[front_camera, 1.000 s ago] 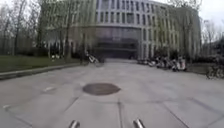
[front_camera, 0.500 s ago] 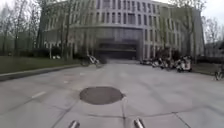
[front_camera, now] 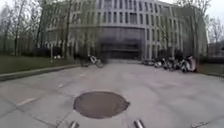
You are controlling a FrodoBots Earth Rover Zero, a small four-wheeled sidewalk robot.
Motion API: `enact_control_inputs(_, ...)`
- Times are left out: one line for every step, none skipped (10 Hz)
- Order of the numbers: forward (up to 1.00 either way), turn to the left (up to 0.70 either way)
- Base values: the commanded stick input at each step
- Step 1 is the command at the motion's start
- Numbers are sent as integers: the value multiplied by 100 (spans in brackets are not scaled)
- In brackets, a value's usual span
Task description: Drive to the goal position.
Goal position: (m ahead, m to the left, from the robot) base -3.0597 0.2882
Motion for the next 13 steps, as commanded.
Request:
enact_control_inputs(0,0)
enact_control_inputs(0,0)
enact_control_inputs(0,0)
enact_control_inputs(70,0)
enact_control_inputs(70,0)
enact_control_inputs(70,-3)
enact_control_inputs(70,-34)
enact_control_inputs(70,-35)
enact_control_inputs(70,-35)
enact_control_inputs(70,-35)
enact_control_inputs(70,-35)
enact_control_inputs(70,-35)
enact_control_inputs(70,-32)
